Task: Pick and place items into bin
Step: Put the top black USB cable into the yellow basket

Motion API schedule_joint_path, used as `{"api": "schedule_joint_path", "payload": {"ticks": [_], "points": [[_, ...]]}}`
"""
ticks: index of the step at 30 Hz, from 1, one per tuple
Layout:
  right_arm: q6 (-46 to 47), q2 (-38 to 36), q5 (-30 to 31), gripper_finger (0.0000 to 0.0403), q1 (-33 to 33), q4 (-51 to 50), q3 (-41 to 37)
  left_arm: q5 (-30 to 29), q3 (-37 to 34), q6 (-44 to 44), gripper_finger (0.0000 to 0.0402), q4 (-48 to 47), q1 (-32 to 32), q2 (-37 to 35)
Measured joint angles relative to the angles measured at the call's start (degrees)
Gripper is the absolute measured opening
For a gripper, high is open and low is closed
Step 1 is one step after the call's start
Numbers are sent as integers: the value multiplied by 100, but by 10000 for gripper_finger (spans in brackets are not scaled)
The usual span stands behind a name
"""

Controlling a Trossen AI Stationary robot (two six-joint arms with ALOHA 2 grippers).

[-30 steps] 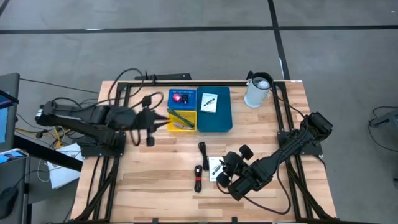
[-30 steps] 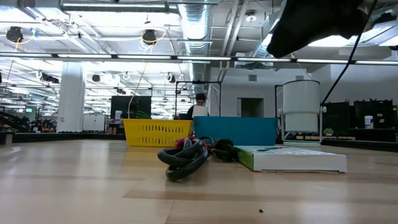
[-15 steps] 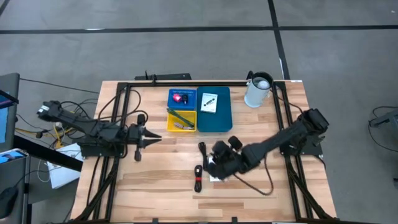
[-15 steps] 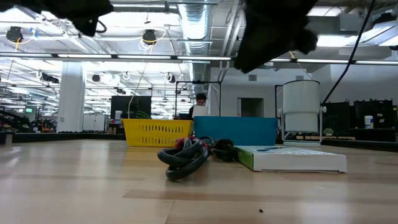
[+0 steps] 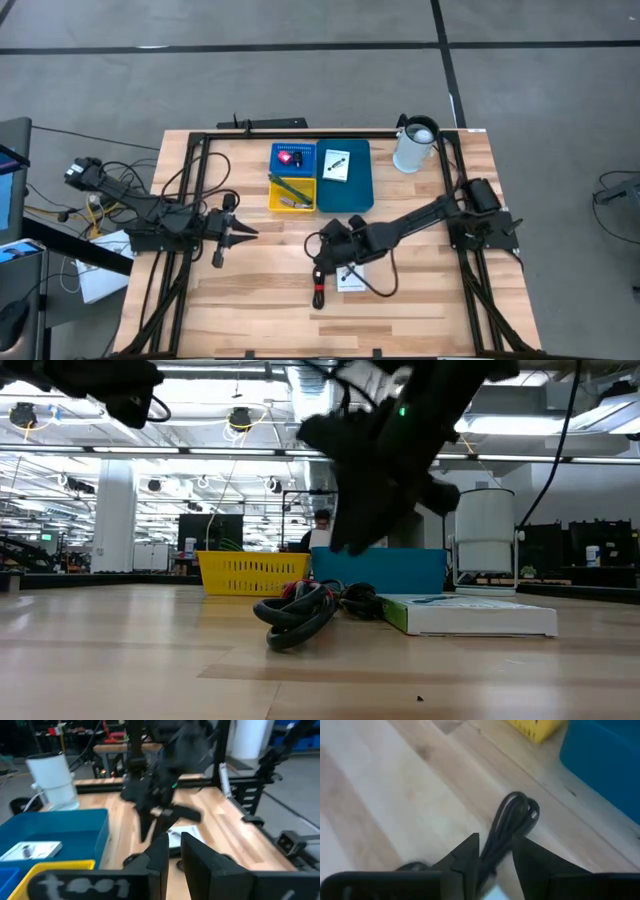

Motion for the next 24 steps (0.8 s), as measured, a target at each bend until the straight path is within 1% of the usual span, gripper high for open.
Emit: {"api": "schedule_joint_path", "payload": {"ticks": [5,9,12,15,17,19,24], "points": [[-134,394,-116,152,-207,-77,188,34,0,-10,38,-91,-160,28],[-326,633,-507,178,-365,62,318,37,0,-43,38,-131,-279,44],[-396,877,-855,191,-459,91,391,38,0,-50,38,-149,-339,43],[-396,993,-973,194,-508,56,457,36,0,-52,38,-149,-393,45],[-394,1040,-986,185,-515,47,459,36,0,-52,38,-150,-421,43],[-391,1046,-944,162,-505,30,455,36,0,-52,38,-178,-438,45],[-416,871,-834,61,-419,62,422,36,0,-65,38,-199,-487,43]]}}
